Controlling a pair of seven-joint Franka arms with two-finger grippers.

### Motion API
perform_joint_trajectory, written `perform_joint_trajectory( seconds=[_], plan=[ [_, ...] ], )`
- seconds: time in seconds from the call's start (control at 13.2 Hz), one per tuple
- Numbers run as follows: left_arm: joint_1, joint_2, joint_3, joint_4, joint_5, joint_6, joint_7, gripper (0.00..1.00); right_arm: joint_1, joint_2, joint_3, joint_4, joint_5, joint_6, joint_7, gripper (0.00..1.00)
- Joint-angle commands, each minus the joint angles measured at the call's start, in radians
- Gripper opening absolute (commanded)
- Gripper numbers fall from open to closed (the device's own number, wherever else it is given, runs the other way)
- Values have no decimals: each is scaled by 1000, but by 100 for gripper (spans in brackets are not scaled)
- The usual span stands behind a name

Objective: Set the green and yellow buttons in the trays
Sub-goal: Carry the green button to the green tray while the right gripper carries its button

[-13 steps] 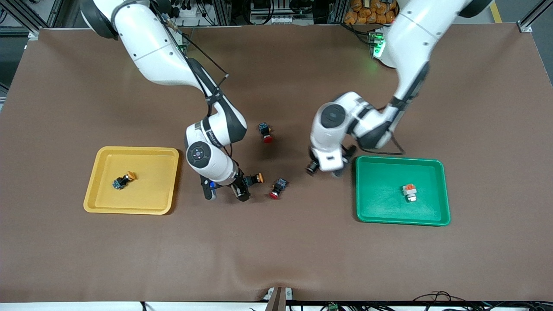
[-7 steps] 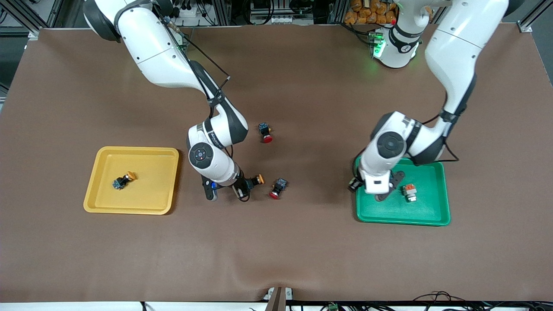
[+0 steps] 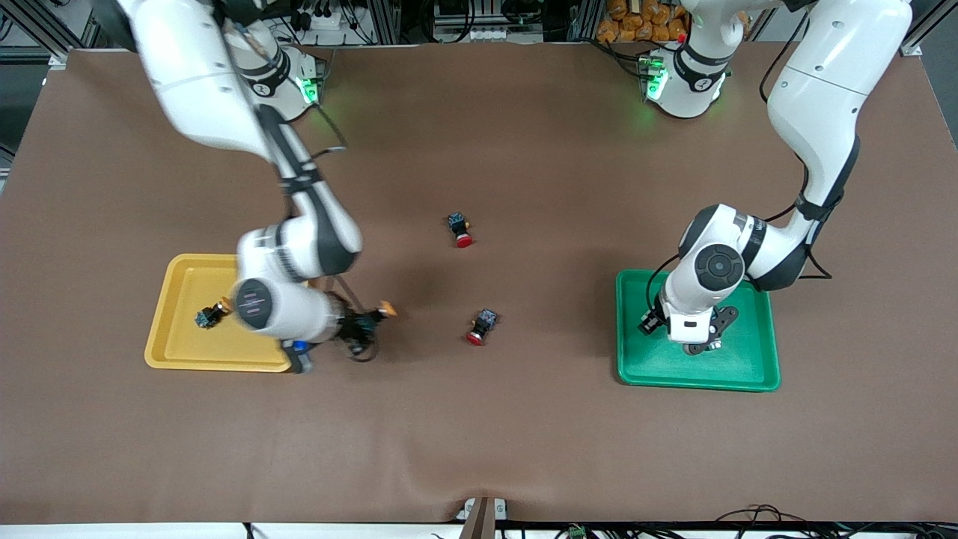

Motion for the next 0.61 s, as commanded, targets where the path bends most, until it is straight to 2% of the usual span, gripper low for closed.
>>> perform_joint_trajectory(
  seconds=[0.0, 0.23, 0.3, 0.38, 0.45, 0.53],
  plan=[
    [30, 12, -12, -32, 46, 43, 4, 0, -120, -57, 13, -36, 2, -96, -202, 0],
    [33, 9, -11, -40, 48, 50, 4, 3, -200, -60, 10, -59, 1, -103, -376, 0],
    [33, 9, -11, -37, 48, 50, 4, 25, -221, -57, 9, -67, -2, -102, -422, 0],
    [31, 9, -11, -31, 48, 50, 4, 58, -246, -55, 5, -82, -5, -101, -471, 0],
    [30, 7, -13, -23, 48, 50, 4, 96, -264, -53, 4, -91, -7, -99, -514, 0],
    [31, -2, -13, -16, 48, 48, 4, 100, -281, -49, 2, -106, -7, -87, -549, 0]
  ],
)
